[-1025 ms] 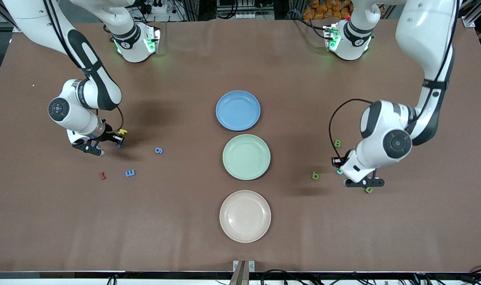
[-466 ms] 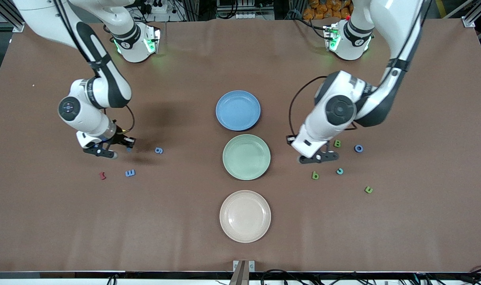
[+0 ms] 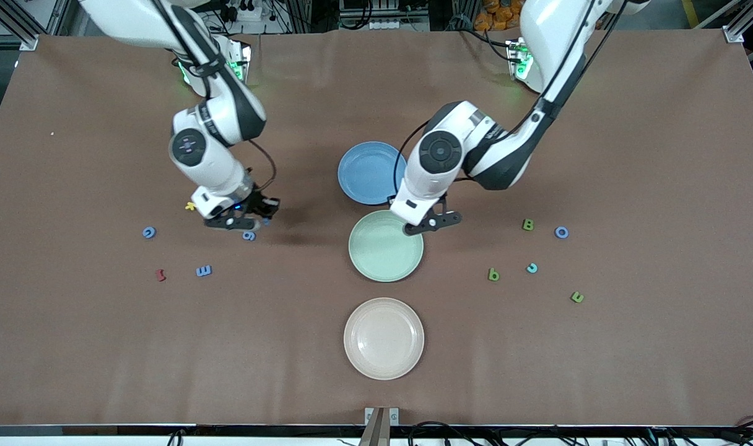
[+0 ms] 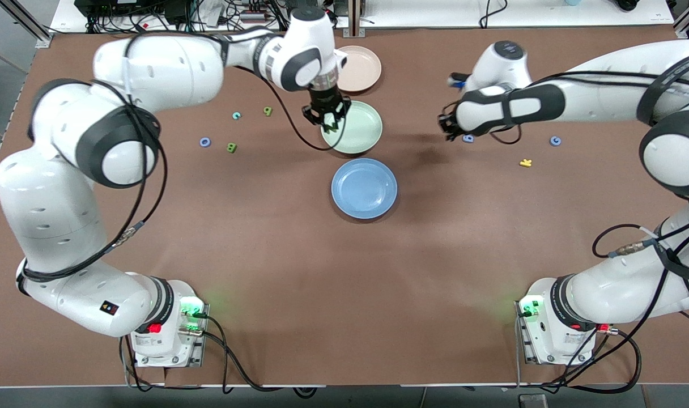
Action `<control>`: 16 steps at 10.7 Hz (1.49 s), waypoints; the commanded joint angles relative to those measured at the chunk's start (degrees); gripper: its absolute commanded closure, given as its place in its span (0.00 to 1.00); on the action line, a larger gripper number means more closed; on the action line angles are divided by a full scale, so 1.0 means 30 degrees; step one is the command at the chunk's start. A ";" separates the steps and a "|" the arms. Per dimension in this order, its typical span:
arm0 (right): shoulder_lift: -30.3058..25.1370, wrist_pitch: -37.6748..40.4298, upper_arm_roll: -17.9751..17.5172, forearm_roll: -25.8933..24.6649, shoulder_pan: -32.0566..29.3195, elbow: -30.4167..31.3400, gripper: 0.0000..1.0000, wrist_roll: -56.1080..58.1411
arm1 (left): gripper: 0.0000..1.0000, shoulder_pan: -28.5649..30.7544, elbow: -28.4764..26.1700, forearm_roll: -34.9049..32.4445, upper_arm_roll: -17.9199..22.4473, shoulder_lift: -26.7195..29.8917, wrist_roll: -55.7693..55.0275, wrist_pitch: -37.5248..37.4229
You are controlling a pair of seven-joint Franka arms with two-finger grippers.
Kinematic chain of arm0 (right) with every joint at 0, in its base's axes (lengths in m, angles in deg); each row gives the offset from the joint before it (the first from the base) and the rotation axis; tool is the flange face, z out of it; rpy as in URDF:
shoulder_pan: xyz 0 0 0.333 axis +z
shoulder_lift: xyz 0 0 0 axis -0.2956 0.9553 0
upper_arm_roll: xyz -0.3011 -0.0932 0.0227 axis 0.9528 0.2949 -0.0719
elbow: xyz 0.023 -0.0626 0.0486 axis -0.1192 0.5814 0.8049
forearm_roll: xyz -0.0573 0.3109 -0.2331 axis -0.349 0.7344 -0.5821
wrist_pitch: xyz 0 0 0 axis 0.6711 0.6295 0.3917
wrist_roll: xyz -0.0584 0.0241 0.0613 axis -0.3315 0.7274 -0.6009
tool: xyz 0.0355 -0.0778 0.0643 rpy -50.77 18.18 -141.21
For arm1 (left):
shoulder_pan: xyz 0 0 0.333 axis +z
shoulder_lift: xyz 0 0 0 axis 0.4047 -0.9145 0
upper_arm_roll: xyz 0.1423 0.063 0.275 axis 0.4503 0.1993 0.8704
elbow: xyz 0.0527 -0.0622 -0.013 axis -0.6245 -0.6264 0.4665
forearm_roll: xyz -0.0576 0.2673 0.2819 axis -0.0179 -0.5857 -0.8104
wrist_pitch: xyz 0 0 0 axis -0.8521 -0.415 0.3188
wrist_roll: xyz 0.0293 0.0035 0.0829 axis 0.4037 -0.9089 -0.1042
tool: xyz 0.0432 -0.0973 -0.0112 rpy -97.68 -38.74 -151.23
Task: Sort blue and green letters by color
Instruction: 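Place the N on the green plate while the right gripper drops X on blue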
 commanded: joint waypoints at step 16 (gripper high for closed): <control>0.3403 0.4145 -0.2655 -0.1185 0.4788 -0.5702 0.00 -0.9013 | 0.00 0.4455 0.1847 -0.0549 0.0439 -0.0581 0.7848 -0.0829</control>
